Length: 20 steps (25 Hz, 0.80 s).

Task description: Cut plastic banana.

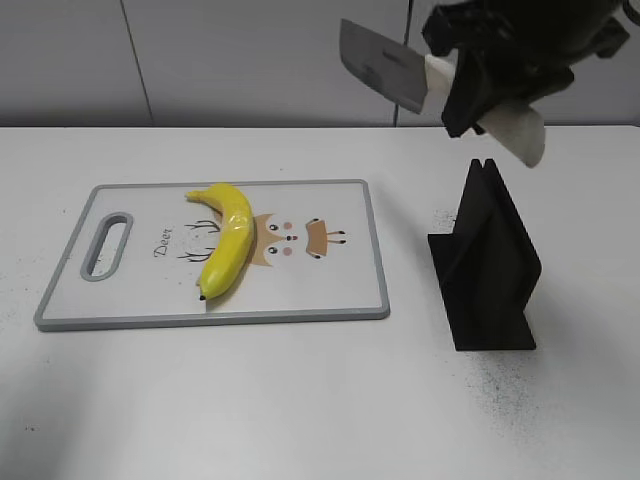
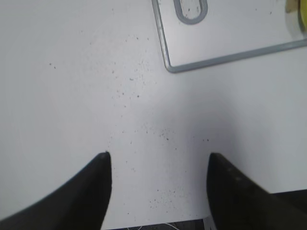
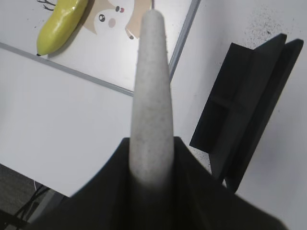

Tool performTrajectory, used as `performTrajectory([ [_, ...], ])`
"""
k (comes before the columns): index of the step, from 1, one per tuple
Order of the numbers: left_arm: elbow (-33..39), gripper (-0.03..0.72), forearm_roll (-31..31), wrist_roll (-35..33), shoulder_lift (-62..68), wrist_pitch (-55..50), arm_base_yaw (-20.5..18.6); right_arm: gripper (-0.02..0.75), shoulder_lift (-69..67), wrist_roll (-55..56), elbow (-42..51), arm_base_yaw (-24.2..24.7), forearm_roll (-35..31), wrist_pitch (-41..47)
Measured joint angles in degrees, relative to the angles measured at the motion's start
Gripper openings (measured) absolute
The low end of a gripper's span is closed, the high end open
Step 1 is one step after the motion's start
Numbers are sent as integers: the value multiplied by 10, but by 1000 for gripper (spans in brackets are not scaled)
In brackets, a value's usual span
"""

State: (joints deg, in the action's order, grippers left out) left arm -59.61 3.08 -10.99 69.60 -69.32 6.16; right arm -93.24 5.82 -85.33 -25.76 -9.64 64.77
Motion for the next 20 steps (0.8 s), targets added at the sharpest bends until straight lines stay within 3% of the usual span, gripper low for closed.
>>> performTrajectory([
  [5, 105, 583, 0, 4, -99, 38, 0, 160, 86, 98, 148, -1, 66, -109],
  [10, 202, 582, 0, 22, -211, 102, 0, 160, 124, 187, 241, -1, 139, -132],
  [16, 300, 582, 0, 26, -355, 148, 0, 159, 130, 210, 263, -1, 143, -152],
  [20, 318, 582, 0, 26, -449, 161, 0, 159, 130, 216, 263, -1, 139, -152],
])
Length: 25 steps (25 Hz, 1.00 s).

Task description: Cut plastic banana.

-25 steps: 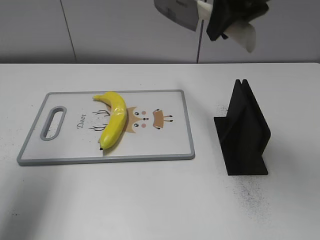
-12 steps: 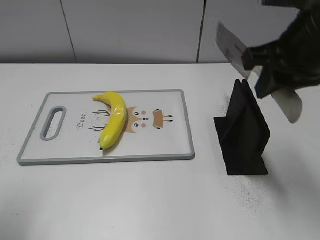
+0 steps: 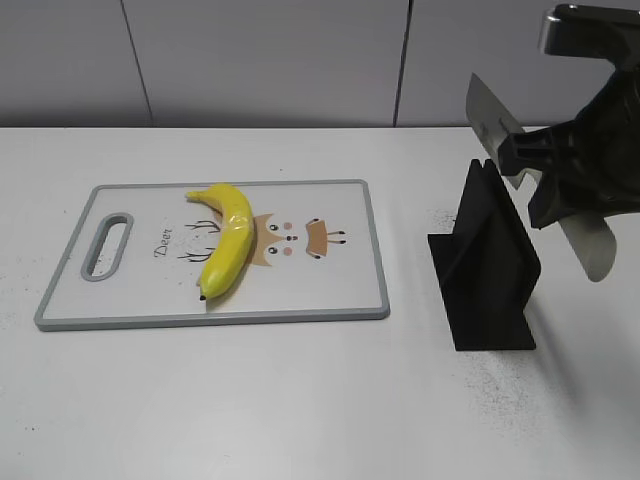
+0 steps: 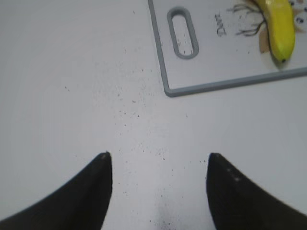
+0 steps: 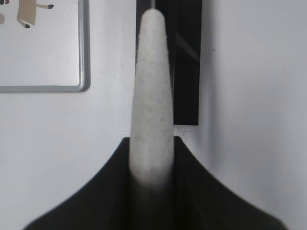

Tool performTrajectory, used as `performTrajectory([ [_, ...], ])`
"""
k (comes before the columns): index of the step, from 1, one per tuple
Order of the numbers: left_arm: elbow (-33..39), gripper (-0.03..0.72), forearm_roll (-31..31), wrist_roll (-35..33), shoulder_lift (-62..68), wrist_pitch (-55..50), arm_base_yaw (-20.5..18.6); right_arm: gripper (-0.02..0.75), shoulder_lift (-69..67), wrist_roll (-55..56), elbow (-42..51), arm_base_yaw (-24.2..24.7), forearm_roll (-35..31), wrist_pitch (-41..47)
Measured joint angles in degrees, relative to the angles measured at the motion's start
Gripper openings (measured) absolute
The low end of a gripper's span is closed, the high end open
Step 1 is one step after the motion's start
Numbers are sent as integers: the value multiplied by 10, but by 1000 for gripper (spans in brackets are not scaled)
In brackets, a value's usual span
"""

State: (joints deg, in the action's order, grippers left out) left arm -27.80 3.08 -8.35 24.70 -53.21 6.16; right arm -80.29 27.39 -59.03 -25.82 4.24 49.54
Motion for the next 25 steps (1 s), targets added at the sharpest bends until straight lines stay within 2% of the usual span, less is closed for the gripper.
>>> performTrajectory([
  [9, 0, 576, 2, 1, -136, -15, 0, 159, 0, 9, 2, 0, -2, 10],
  [15, 4, 566, 1, 2, -158, -87, 0, 158, 0, 14, 2, 0, -2, 14],
  [25, 9, 561, 1, 4, -163, -90, 0, 158, -12, 15, 47, 0, -10, 2],
])
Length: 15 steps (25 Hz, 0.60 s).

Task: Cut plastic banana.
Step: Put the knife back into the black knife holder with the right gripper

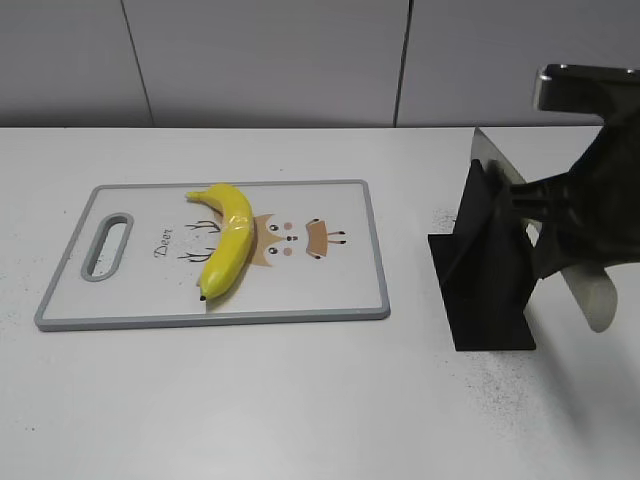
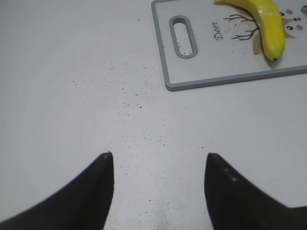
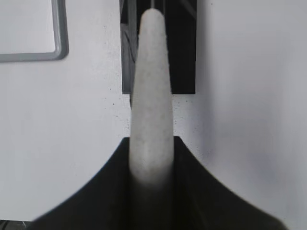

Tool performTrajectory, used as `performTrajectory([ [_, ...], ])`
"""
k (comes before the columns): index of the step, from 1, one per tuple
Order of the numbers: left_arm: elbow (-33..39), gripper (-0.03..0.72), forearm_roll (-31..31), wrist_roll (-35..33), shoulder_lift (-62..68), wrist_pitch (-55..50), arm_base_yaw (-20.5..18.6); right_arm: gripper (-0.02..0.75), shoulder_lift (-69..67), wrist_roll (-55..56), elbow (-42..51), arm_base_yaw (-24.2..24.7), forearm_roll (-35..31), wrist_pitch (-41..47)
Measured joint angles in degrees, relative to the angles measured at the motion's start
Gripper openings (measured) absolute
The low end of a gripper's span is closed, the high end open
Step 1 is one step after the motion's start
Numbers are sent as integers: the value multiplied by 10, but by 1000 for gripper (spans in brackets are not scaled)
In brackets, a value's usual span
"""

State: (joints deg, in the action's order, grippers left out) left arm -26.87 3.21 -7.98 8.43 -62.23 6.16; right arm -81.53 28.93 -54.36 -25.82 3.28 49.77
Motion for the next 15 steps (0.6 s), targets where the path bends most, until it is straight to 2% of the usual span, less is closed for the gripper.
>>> performTrajectory([
  [15, 1, 560, 0, 0, 0, 0, 0, 158, -17, 0, 22, 0, -19, -28],
])
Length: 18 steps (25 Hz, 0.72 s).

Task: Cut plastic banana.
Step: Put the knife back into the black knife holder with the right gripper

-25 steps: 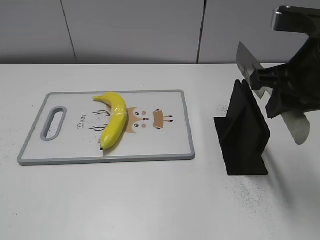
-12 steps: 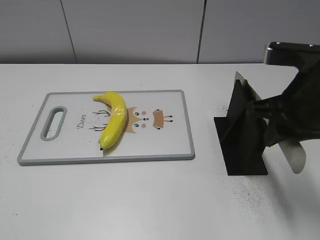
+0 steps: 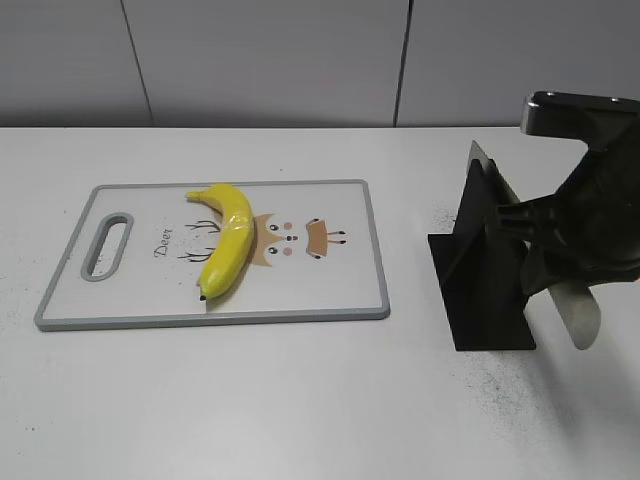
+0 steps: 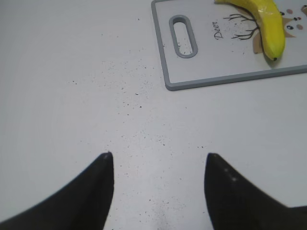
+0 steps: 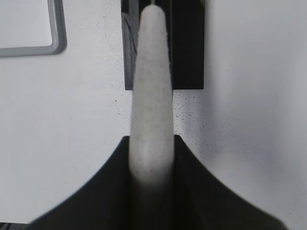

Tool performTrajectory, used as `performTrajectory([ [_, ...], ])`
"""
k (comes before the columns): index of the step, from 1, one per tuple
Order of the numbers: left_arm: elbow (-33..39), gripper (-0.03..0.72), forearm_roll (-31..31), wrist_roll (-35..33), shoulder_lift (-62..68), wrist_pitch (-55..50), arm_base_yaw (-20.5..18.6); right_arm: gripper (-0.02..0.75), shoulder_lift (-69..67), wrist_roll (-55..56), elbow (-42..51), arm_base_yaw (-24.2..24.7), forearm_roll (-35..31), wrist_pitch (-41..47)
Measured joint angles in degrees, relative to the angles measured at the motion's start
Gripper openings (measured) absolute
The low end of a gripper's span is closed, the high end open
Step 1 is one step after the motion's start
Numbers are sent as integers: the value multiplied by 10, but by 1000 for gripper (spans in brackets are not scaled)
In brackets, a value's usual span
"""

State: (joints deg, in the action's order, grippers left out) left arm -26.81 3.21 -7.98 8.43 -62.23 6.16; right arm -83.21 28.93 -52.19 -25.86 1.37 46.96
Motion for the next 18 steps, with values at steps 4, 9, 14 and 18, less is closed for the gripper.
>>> performTrajectory([
  [4, 0, 560, 0, 0, 0, 0, 0, 282, 0, 0, 0, 0, 0, -8],
  [9, 0, 560, 0, 0, 0, 0, 0, 592, 0, -5, 0, 0, 0, -20],
  [14, 0, 560, 0, 0, 0, 0, 0, 656, 14, -29, 1, 0, -2, -16],
  [18, 0, 560, 0, 0, 0, 0, 0, 656, 79, -95, 1, 0, -7, 34],
])
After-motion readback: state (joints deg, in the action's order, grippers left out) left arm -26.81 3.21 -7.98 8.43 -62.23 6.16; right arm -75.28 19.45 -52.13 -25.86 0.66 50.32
